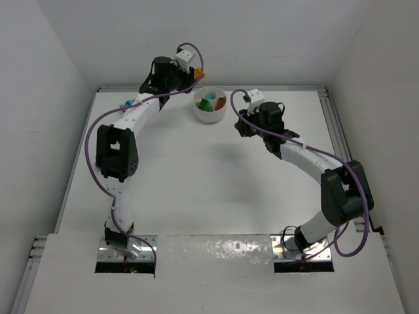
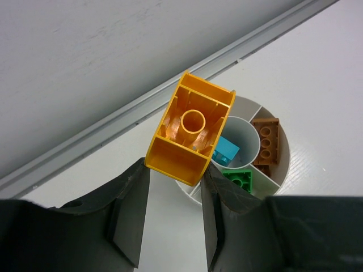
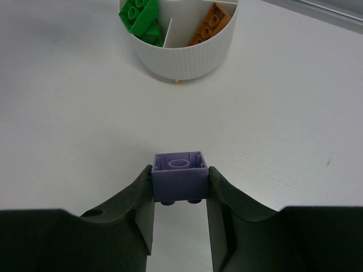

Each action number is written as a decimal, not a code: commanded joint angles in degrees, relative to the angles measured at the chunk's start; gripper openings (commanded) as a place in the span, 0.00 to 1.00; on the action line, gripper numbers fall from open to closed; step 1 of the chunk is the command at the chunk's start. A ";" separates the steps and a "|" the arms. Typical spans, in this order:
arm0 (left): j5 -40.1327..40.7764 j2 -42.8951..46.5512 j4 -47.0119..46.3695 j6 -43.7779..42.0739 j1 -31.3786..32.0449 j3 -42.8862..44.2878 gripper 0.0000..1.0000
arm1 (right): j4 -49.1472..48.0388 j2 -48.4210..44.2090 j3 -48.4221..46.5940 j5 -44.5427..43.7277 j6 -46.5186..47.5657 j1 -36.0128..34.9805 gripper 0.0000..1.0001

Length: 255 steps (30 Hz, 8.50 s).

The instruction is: Sort the legos into containers by color

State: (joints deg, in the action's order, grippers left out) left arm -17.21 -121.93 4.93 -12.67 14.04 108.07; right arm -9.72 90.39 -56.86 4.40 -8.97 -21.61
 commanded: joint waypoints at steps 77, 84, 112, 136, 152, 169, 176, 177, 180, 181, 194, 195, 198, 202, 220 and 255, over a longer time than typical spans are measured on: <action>0.77 -4.37 -5.99 8.45 -2.53 6.97 0.52 | 3.65 12.33 -27.57 2.98 -9.92 4.73 0.00; 1.22 -0.07 1.22 8.62 -6.56 5.49 0.53 | 1.57 32.20 -53.95 5.35 -17.36 4.91 0.00; -1.95 4.51 12.30 2.65 -15.98 -6.38 0.53 | -0.04 49.97 -61.97 -5.80 -44.90 2.45 0.00; -3.18 4.51 12.47 3.09 -16.15 -6.03 0.53 | -1.27 51.47 -60.39 -6.95 -44.64 1.65 0.00; -3.70 4.33 12.30 3.53 -16.15 -5.77 0.53 | -1.80 50.94 -60.38 -5.72 -43.33 1.48 0.24; -4.50 4.16 11.86 3.88 -16.15 -4.98 0.53 | -1.80 50.06 -60.56 -5.11 -39.89 1.13 0.40; -4.50 4.16 12.12 3.88 -16.24 -4.98 0.53 | -2.41 49.97 -60.30 -5.11 -39.89 1.04 0.44; -4.58 4.16 12.12 3.79 -16.24 -5.06 0.53 | -2.33 49.97 -60.30 -5.11 -39.81 1.04 0.44; -4.58 4.16 12.03 3.79 -16.24 -4.89 0.53 | -2.50 49.80 -60.30 -5.02 -39.11 1.04 0.44; -4.50 4.16 12.12 3.88 -16.24 -4.89 0.53 | -2.41 49.80 -60.30 -5.02 -39.10 1.04 0.44; -3.09 4.24 12.21 3.17 -16.33 -3.75 0.53 | -3.12 47.08 -61.44 -4.58 -32.78 0.16 0.45; -2.57 4.16 12.56 3.09 -16.42 -2.88 0.53 | -3.20 46.64 -61.53 -4.58 -32.25 0.16 0.45; 1.20 3.89 13.70 2.03 -16.85 -1.02 0.57 | -3.82 44.00 -60.39 -4.58 -30.58 0.16 0.46; 12.17 3.81 14.93 0.02 -17.64 -0.50 0.71 | -6.45 39.09 -56.79 -4.84 -28.48 0.16 0.47; 18.71 11.43 47.45 -20.13 -30.71 -4.70 0.63 | 7.69 20.62 -42.82 8.51 -11.70 -0.72 0.64; 6.14 27.89 22.95 -25.30 -45.95 -48.74 0.82 | 16.40 17.98 -38.24 12.82 -7.02 -12.14 0.63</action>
State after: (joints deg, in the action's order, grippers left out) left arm -12.01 -94.39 37.56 -38.70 -32.32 60.16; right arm 7.68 111.79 -94.83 17.15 -16.47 -33.26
